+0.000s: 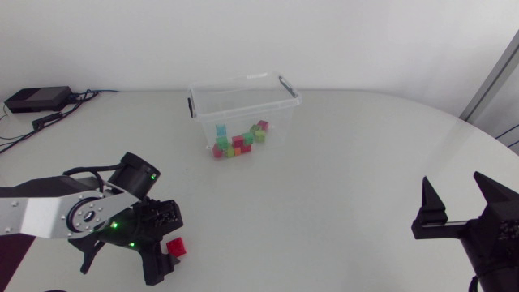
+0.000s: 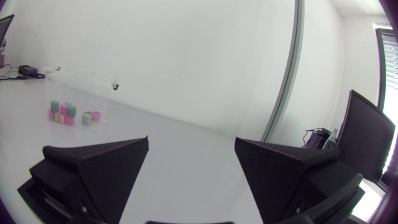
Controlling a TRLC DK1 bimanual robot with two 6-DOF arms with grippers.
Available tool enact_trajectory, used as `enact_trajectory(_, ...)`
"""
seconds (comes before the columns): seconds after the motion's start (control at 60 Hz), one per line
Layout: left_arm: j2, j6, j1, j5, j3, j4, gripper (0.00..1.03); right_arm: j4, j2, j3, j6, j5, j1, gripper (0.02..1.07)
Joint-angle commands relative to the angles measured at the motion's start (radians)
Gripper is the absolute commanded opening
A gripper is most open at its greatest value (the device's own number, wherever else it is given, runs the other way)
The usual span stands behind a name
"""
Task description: Pick up the duplo bricks and place them in the container
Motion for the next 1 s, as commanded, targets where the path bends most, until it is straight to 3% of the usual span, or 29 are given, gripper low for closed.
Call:
enact_trajectory(0.0,0.059,0.006,0.005,-0.008,-0.009,0.005,0.74,0.009,-0.003,-0.026,0.019,-0.001,0.004,1.02)
enact_trajectory(0.017,0.069,0.006,0.008,-0.006,-0.004,0.011,0.64,0.009,-0.003,-0.025,0.019,-0.001,0.004,1.02)
enact_trajectory(0.05,0.073,0.006,0.013,-0.006,-0.001,0.014,0.53,0.009,-0.003,-0.025,0.019,-0.001,0.004,1.02)
enact_trajectory(0.067,0.075,0.006,0.018,-0.006,0.005,0.014,0.31,0.008,-0.003,-0.025,0.019,-0.001,0.004,1.02)
enact_trajectory(0.083,0.075,0.004,0.018,-0.006,0.008,0.014,0.25,0.009,-0.003,-0.025,0.019,-0.001,0.004,1.02)
enact_trajectory(0.267,-0.017,0.004,0.045,0.001,0.049,-0.02,0.24,0.008,-0.003,-0.025,0.019,-0.001,0.006,1.02)
enact_trajectory(0.5,-0.091,-0.045,0.087,0.046,0.289,-0.118,0.23,0.009,-0.003,-0.025,0.019,-0.003,0.006,1.02)
enact_trajectory(0.733,0.096,-0.152,0.087,0.069,0.623,-0.135,0.24,0.008,-0.003,-0.025,0.019,-0.003,0.007,1.02)
enact_trajectory(0.983,0.322,-0.284,0.085,0.072,0.905,-0.038,0.24,0.008,-0.003,-0.025,0.019,-0.007,0.007,1.02)
